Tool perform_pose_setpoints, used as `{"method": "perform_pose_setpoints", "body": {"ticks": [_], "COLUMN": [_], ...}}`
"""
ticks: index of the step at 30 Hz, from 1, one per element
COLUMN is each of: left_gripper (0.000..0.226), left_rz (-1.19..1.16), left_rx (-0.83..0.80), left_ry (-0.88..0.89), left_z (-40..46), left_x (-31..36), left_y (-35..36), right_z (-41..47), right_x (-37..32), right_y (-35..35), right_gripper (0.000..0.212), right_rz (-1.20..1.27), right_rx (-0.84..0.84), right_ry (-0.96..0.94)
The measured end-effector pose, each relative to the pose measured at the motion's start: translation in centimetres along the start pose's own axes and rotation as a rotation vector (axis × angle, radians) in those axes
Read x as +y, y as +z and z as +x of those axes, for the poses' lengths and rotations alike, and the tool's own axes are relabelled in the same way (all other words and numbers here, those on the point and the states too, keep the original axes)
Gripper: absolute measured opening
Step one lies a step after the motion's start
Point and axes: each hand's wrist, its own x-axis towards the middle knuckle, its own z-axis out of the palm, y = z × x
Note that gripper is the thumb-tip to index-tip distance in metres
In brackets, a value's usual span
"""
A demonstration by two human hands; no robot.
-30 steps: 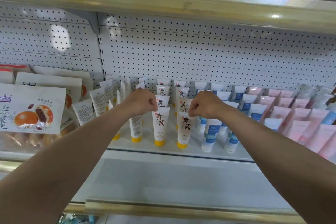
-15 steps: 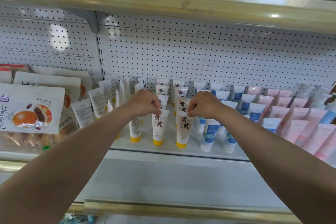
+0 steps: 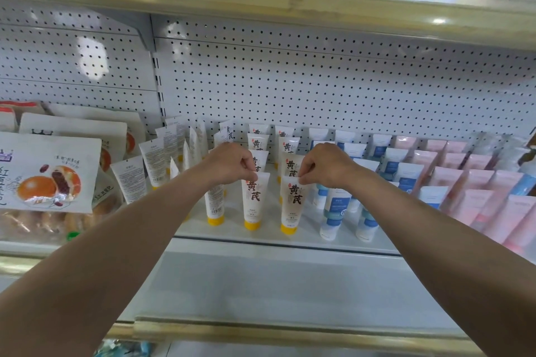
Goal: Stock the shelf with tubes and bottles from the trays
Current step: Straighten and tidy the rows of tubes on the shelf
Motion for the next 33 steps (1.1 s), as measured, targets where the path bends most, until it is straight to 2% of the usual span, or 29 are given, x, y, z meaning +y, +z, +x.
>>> {"method": "perform_pose_setpoints", "body": {"ticks": [6, 13, 20, 26, 30, 33], "left_gripper": [0.025, 0.018, 0.014, 0.018, 0.002, 0.004], "left_rz": [-0.074, -0.158, -0.142, -0.035, 0.002, -0.001], "left_rx": [-0.006, 0.102, 0.192, 0.169, 0.135, 0.134], "left_ry": [-0.023, -0.016, -0.062, -0.069, -0.053, -0.033], "left_z": [0.1, 1.9, 4.9, 6.8, 7.4, 7.6], "left_x": [-0.3, -0.5, -1.0, -1.0, -0.8, -0.8], "left_y": [-0.3, -1.2, -1.3, -0.3, 0.0, 0.3], "right_z": [0.0, 2.5, 5.2, 6.4, 7.0, 7.3], "right_x": [-0.3, 0.4, 1.3, 2.0, 2.1, 2.1], "right_y": [-0.8, -2.2, -1.5, -0.2, 0.2, 0.5], "right_gripper": [0.008, 0.009, 0.011, 0.014, 0.012, 0.014], "right_rz": [0.092, 0.191, 0.102, 0.03, -0.007, -0.029], "right_rx": [-0.017, 0.14, 0.157, 0.119, 0.133, 0.129], "right_ry": [-0.012, 0.024, 0.09, 0.098, 0.09, 0.085]}}
